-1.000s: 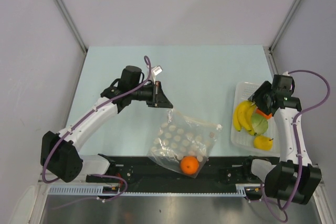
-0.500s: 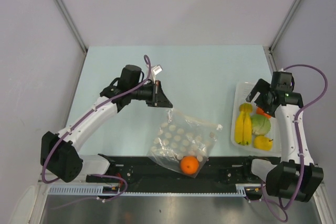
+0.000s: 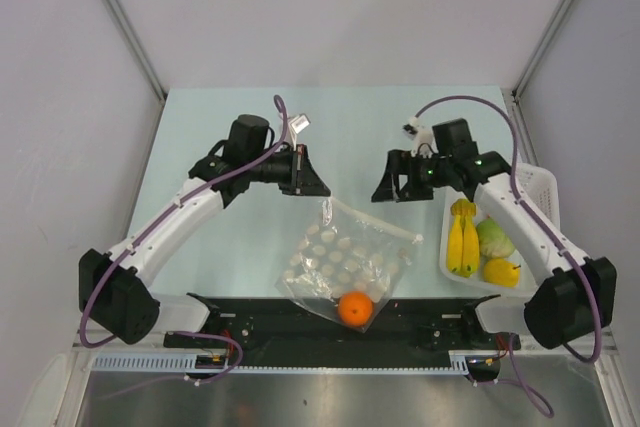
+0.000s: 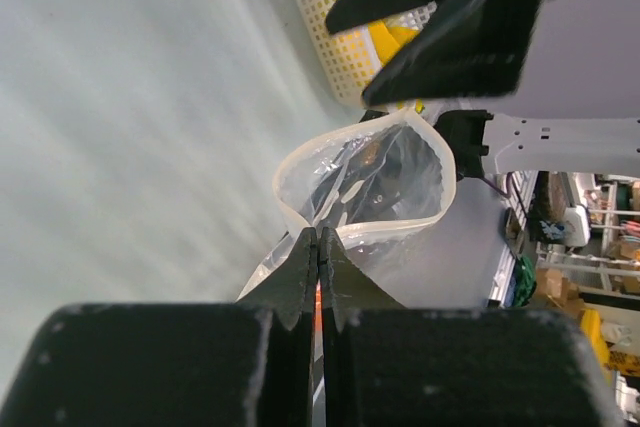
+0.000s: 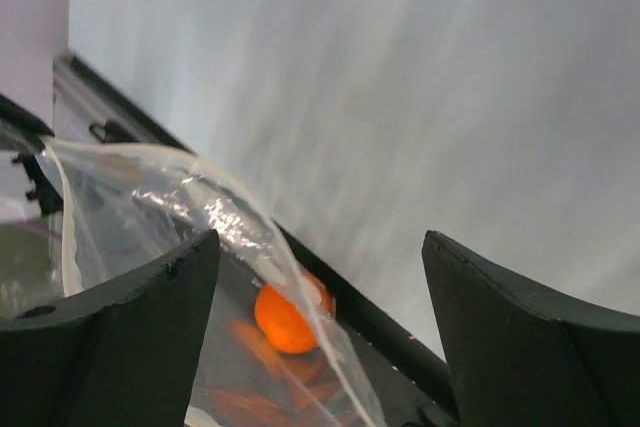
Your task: Open the zip-top bag and remove the fake food
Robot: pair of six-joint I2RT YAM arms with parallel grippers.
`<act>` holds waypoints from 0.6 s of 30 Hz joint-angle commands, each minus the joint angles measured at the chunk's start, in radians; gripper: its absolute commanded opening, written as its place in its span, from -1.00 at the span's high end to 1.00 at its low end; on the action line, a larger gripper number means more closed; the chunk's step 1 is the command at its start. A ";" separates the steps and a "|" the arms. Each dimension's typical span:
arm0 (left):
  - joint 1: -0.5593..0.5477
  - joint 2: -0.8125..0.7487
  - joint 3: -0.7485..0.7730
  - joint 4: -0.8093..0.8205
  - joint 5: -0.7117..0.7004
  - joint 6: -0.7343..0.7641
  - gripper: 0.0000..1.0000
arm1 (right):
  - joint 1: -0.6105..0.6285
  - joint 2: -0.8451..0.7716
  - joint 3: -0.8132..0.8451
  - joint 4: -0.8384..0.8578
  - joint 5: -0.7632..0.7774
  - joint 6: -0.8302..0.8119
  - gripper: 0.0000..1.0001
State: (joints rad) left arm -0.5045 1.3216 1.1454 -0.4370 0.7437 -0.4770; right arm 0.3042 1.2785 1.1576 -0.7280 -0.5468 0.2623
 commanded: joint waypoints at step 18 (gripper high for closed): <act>-0.002 0.031 0.148 -0.100 -0.104 0.090 1.00 | 0.180 0.021 -0.188 0.183 -0.176 0.067 0.20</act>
State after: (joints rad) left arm -0.5045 1.3510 1.2308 -0.4999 0.6834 -0.4236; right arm 0.4744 1.3598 0.9878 -0.5991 -0.7334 0.2886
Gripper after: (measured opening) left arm 0.004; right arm 0.560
